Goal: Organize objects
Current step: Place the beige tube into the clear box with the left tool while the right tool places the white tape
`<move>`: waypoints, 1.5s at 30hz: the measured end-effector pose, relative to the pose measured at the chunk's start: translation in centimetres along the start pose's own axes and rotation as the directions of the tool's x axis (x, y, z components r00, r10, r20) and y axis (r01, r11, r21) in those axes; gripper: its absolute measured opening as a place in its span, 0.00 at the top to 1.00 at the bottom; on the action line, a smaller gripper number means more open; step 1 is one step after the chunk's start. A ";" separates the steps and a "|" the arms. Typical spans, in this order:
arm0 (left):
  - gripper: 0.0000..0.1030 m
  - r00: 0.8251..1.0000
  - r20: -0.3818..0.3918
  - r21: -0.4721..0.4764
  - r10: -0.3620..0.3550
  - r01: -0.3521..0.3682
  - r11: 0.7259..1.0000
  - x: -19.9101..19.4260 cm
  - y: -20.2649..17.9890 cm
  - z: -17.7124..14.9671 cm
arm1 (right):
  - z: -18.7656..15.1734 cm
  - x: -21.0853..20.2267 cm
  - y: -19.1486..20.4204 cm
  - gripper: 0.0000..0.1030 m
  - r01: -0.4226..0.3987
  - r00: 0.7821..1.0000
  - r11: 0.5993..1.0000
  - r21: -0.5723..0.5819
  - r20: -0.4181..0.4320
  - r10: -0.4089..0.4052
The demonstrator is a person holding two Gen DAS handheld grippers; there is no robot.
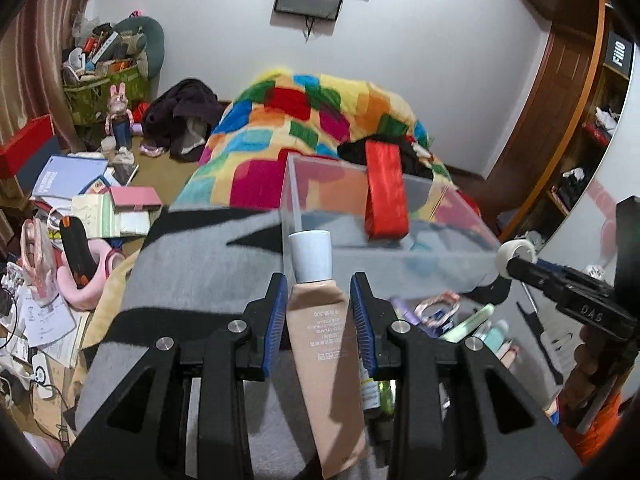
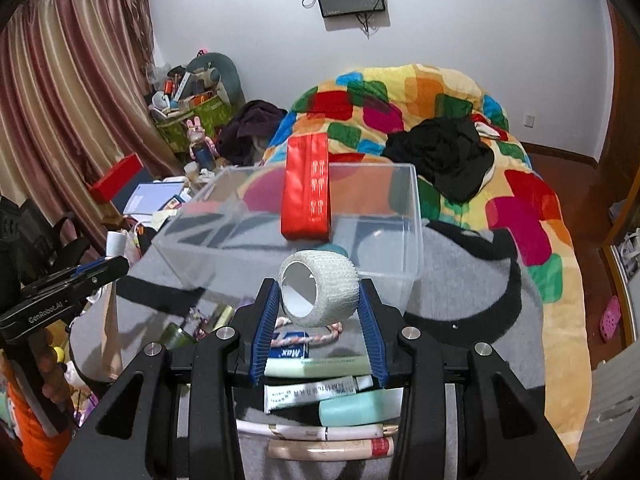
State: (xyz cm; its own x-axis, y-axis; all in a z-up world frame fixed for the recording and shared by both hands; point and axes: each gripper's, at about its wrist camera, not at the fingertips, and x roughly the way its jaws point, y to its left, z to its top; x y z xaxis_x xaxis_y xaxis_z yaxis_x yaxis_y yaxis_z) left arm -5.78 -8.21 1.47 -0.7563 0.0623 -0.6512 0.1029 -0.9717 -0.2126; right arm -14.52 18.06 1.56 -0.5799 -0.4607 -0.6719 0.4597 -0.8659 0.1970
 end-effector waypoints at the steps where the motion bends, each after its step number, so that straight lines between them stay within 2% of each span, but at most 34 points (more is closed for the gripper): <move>1: 0.69 1.000 0.007 0.003 0.000 0.000 1.000 -0.3 -0.2 0.1 | 0.1 -0.1 0.0 0.64 0.001 1.000 1.000 0.000 0.004 -0.001; 10: 0.69 0.996 0.088 0.057 -0.003 -0.002 0.998 -2.4 -1.8 2.8 | 1.9 -0.7 0.3 0.64 0.001 0.999 1.000 -0.007 0.047 -0.001; 21: 0.69 0.992 0.129 0.093 -0.008 -0.004 0.996 -1.1 -3.1 8.1 | 4.9 0.1 0.1 0.64 -0.031 0.998 1.000 0.006 0.063 0.030; 25: 0.69 0.996 0.086 0.113 -0.004 -0.006 0.994 1.2 -3.5 9.8 | 5.7 1.6 0.2 0.64 -0.033 0.999 0.999 -0.014 0.032 0.033; 29: 0.69 1.000 -0.028 0.127 0.007 -0.003 0.992 5.4 -3.9 10.3 | 5.9 3.9 0.1 0.64 -0.028 0.999 0.999 -0.028 -0.027 0.027; 35: 0.69 0.983 -0.183 0.089 -0.001 0.018 0.996 10.3 -2.9 9.3 | 5.2 7.3 -0.8 0.64 -0.018 0.992 1.000 -0.018 -0.126 0.016; 40: 0.69 0.976 -0.217 0.081 0.001 0.017 0.997 11.6 -2.9 8.6 | 4.6 8.8 -1.7 0.64 -0.019 0.984 1.000 -0.002 -0.178 0.019; 45: 0.68 0.980 -0.198 0.116 0.007 0.017 0.993 10.8 -3.8 8.5 | 4.4 9.6 -1.2 0.63 -0.018 0.980 1.000 -0.017 -0.201 0.014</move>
State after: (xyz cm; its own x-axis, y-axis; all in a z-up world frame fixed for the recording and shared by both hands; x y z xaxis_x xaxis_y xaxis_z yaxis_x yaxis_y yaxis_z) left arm -19.80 -5.80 1.42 -0.6125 0.0999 -0.7841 0.0149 -0.9903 -0.1379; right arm -23.60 13.87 -1.96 -0.4266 -0.4242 -0.7988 0.4813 -0.8542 0.1966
